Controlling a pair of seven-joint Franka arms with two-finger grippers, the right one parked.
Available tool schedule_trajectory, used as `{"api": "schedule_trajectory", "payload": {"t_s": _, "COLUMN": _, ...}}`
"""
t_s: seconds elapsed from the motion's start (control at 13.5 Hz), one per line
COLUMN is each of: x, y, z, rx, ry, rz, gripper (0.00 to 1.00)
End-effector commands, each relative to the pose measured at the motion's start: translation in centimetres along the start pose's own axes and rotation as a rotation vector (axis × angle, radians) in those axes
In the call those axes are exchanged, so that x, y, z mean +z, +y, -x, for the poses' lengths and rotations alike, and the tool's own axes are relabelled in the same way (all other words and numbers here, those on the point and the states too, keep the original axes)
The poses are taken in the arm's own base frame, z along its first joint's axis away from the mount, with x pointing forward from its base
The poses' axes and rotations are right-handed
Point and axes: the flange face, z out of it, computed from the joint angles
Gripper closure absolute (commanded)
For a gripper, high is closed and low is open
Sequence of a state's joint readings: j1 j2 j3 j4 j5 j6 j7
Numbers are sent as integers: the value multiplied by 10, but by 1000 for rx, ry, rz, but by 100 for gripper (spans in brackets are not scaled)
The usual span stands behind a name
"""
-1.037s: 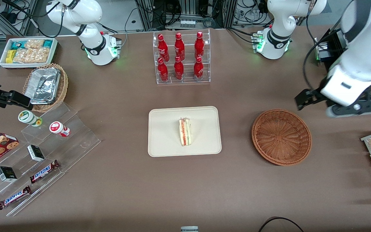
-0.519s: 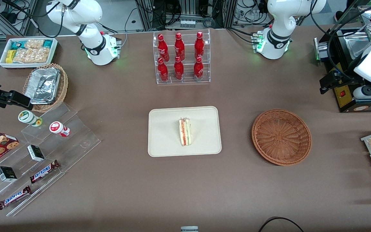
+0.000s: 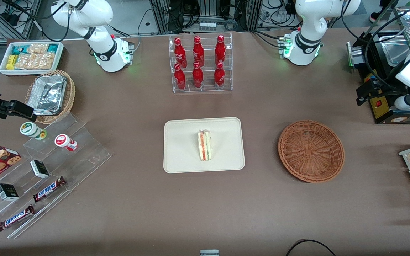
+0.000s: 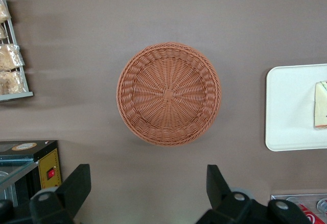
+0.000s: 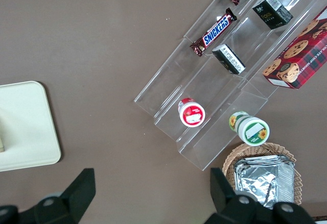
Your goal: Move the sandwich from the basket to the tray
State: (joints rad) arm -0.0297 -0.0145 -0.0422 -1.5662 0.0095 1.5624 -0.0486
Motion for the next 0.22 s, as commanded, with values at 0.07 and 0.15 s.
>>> {"api": "schedule_trajectory", "payload": {"t_s": 0.07, "x": -5, "y": -9, "z": -7, "rx": 4, "ry": 7, "rz": 3, "gripper": 0}}
{"api": "schedule_trajectory", "payload": {"t_s": 0.15, "x": -5, "y": -9, "z": -6, "rx": 3, "ry": 6, "rz": 7, "gripper": 0}}
